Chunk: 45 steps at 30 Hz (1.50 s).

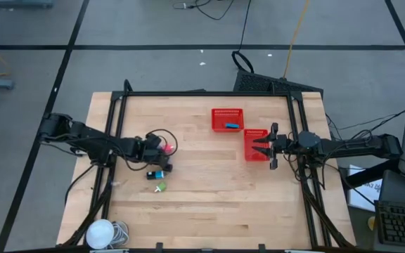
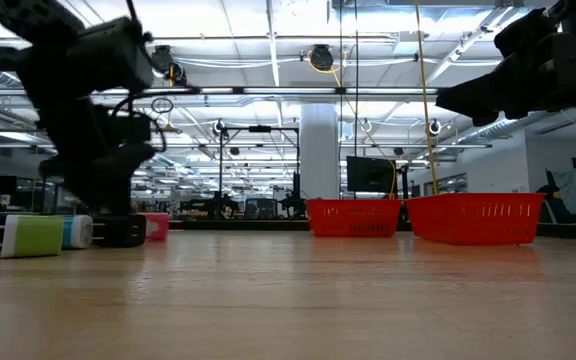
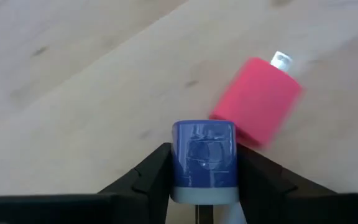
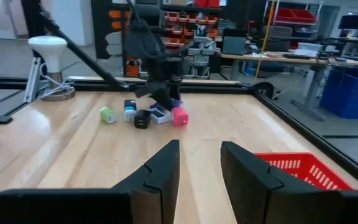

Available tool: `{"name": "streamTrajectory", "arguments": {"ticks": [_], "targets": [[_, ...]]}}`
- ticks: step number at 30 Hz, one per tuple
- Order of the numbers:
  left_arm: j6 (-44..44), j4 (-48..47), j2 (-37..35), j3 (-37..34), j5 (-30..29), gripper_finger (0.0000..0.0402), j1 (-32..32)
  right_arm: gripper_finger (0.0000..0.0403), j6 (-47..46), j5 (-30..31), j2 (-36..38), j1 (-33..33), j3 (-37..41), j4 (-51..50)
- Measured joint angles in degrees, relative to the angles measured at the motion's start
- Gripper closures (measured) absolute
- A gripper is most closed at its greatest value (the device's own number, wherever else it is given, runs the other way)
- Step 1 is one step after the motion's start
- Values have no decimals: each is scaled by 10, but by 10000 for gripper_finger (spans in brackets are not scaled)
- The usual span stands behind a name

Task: Pick & Place Office items
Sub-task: Put the purple charger adapter into the bottom red bin

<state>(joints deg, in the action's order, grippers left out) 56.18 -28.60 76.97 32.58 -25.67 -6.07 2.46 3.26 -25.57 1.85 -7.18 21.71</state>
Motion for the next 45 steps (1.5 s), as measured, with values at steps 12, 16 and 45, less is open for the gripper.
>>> {"name": "streamTrajectory", "arguments": {"ticks": [12,16,45], "targets": [[-189,179,-9,120,52,267,-6,297,11,-41,-135,-1,0,158],[-237,316,-8,120,90,261,-11,297,69,-81,-209,-2,0,237],[-139,601,138,121,312,254,4,152,362,-19,-625,-111,-258,347]]}}
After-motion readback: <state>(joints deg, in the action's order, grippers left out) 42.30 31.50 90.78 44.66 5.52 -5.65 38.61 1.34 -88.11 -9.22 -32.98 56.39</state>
